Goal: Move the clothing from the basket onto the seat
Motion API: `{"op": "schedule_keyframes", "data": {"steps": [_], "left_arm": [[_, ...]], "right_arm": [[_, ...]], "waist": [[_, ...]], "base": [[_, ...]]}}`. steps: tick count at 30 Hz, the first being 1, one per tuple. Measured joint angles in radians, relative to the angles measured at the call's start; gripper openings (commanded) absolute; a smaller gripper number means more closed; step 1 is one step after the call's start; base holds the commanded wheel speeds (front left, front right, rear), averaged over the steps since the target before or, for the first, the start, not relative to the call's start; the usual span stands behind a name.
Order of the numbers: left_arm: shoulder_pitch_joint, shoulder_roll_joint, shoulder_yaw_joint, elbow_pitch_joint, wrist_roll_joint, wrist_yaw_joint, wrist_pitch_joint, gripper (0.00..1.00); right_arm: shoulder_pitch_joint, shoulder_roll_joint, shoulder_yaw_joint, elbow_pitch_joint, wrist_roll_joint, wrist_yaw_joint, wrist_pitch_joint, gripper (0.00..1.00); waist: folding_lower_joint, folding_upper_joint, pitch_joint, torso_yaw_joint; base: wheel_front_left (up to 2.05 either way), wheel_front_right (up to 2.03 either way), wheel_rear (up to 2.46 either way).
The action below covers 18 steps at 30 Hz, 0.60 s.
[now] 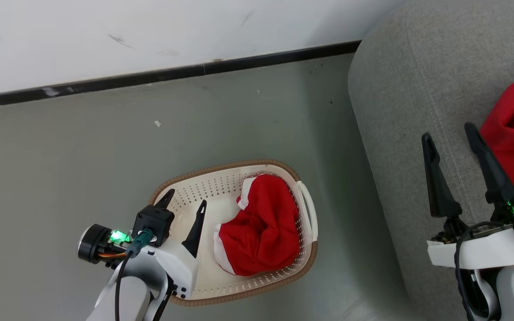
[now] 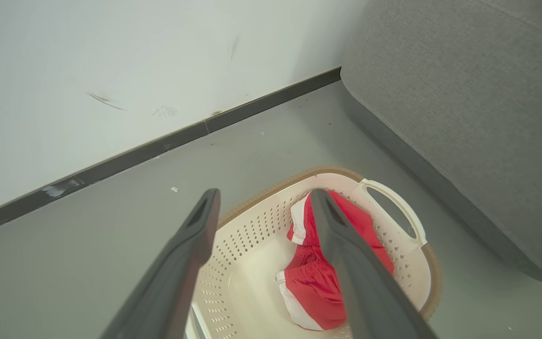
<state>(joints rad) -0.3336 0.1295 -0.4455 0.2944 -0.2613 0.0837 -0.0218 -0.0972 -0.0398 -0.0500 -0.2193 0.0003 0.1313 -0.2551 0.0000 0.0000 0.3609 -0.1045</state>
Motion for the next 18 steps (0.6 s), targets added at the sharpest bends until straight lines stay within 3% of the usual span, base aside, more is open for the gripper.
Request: {"op": "schedule_keyframes", "data": {"steps": [18], "left_arm": [[-0.160,-0.039,-0.020,0.147,0.017,-0.018,-0.002,1.00]], "right_arm": [[-0.184,-0.001,-0.009,-0.034,0.027,0.000,0.000,1.00]], "waist": [[0.0000,0.0000,0.207,-0.074]], "base": [[0.00,0.00,0.00]]}}
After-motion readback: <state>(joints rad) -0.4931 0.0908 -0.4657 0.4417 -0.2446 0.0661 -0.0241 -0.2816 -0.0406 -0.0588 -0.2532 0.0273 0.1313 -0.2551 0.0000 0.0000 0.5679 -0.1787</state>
